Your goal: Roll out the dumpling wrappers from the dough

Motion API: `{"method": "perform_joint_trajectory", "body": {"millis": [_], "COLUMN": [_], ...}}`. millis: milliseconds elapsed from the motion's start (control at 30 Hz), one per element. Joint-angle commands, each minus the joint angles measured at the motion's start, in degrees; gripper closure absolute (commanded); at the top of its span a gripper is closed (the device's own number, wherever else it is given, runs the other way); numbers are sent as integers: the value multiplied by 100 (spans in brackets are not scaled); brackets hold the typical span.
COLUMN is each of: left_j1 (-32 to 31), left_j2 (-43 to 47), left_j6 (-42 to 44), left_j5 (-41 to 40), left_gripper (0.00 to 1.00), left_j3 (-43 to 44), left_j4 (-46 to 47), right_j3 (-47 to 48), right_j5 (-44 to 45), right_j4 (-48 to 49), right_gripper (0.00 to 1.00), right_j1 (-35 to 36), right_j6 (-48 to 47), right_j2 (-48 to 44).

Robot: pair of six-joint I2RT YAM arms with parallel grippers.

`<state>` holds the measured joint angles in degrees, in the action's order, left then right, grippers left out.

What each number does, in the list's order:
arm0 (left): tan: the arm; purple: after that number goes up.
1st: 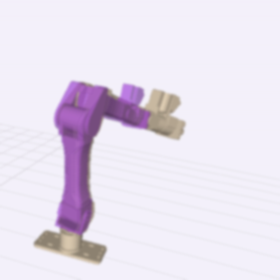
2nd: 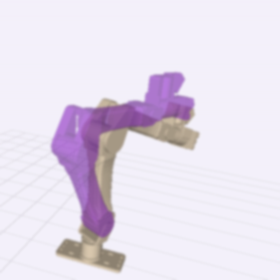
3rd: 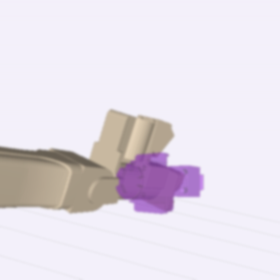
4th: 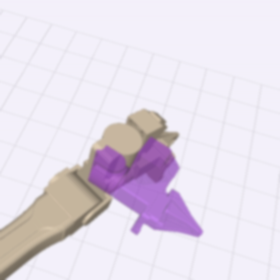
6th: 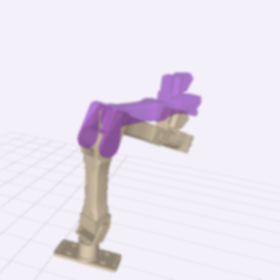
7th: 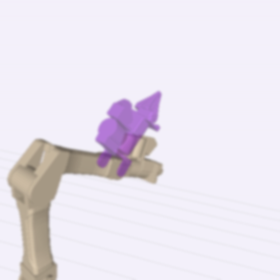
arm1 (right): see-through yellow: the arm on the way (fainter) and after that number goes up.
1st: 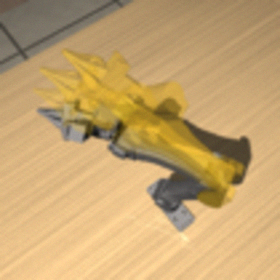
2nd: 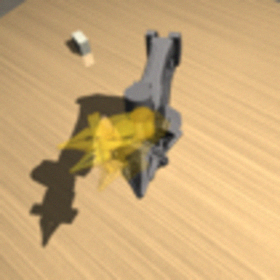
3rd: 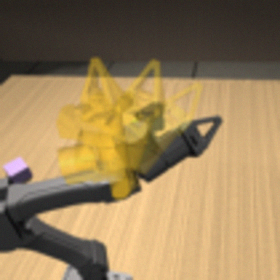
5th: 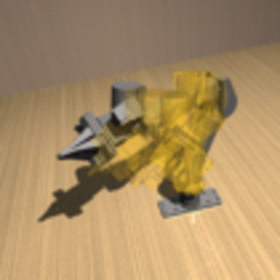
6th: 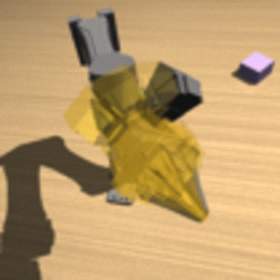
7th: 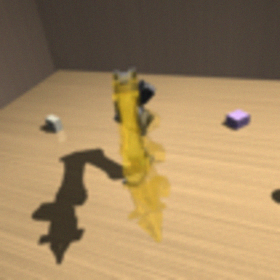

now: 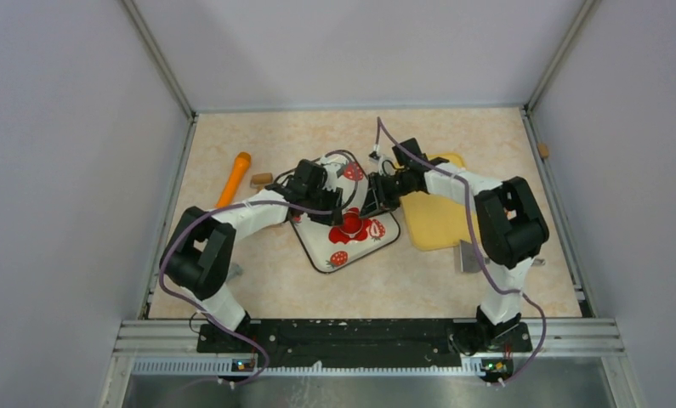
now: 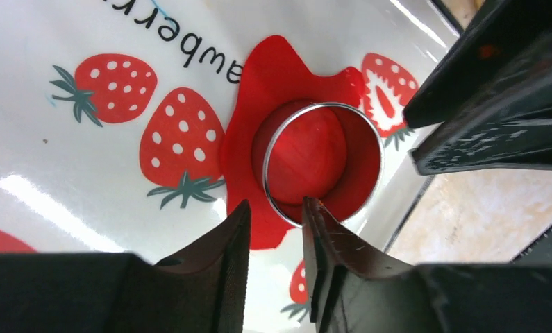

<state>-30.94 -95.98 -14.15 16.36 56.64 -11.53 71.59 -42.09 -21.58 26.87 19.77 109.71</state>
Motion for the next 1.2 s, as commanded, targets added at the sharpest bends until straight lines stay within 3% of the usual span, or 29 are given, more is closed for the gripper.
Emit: {"method": "perform_joint_trajectory", "body": {"millis": [0, 133, 267, 400, 533, 700, 867, 1167], "left_j1": [90, 256, 590, 736, 773, 774, 774, 776], "left_j2": [544, 704, 279, -703, -1434, -1833, -1930, -2106], "left_j6": [-19, 133, 988, 2142, 2463, 2516, 2427, 2347], "left_j5": [478, 810, 1694, 2407, 2612, 2614, 2636, 2662], "left_gripper": [60, 56, 56, 56, 59, 62, 66, 69], "left_j3": [548, 763, 1149, 2250, 2931, 3193, 3084, 2877], "left_j4": [-718, -826, -1089, -2308, -2799, -2882, -2692, -2550], "right_j3": [429, 225, -215, -721, -917, -123, -208, -50], "right_j5": [-21, -130, -318, 581, 1250, 1461, 1755, 1920], "right_j4": [-508, -813, -1006, -861, -453, -978, -1065, -897], "right_gripper": [70, 69, 69, 66, 65, 69, 67, 67], "right_j1": [-67, -173, -75, 477, 984, 1370, 1739, 2072], "right_j6": [-622, -1598, -3711, -6051, -7559, -8121, -8703, -8571], "right_j2": [-976, -1658, -2370, -2878, -2750, -1834, -1417, -960]}}
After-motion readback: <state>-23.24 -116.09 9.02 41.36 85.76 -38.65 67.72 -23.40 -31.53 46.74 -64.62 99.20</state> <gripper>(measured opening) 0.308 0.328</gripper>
